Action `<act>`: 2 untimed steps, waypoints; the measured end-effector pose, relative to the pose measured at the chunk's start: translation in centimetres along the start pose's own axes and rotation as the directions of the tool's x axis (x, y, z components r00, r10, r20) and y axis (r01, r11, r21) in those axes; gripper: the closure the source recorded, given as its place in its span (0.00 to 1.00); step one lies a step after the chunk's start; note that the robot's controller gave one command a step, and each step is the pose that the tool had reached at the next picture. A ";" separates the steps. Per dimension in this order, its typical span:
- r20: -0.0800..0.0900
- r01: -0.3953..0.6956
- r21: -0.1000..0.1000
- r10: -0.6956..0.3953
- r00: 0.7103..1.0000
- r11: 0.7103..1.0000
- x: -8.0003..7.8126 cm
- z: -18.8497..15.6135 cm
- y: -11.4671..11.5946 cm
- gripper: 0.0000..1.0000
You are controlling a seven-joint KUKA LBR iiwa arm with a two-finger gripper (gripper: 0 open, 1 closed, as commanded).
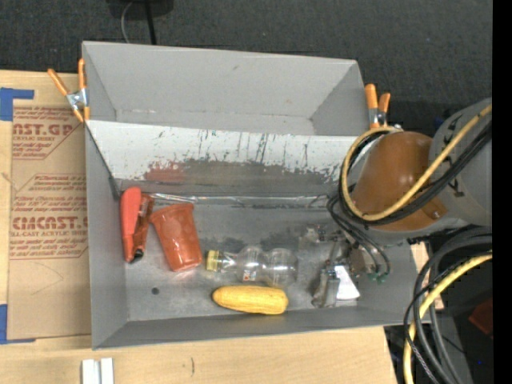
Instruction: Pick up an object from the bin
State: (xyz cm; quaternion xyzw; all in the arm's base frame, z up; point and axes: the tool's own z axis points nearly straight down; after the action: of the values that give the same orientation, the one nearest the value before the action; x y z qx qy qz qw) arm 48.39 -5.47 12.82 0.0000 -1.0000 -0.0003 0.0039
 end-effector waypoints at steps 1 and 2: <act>0.007 0.001 0.001 -0.001 1.000 1.000 -0.2 -0.4 0.0 0.00; 0.006 0.011 0.002 -0.011 1.000 1.000 -0.7 1.5 4.0 0.00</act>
Offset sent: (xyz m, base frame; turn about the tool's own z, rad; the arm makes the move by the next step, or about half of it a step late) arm 0.0107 0.0886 -0.0357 -0.0383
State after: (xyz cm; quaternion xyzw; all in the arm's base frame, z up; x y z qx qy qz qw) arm 49.07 -1.46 11.34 0.0056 -1.0000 0.0007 0.0009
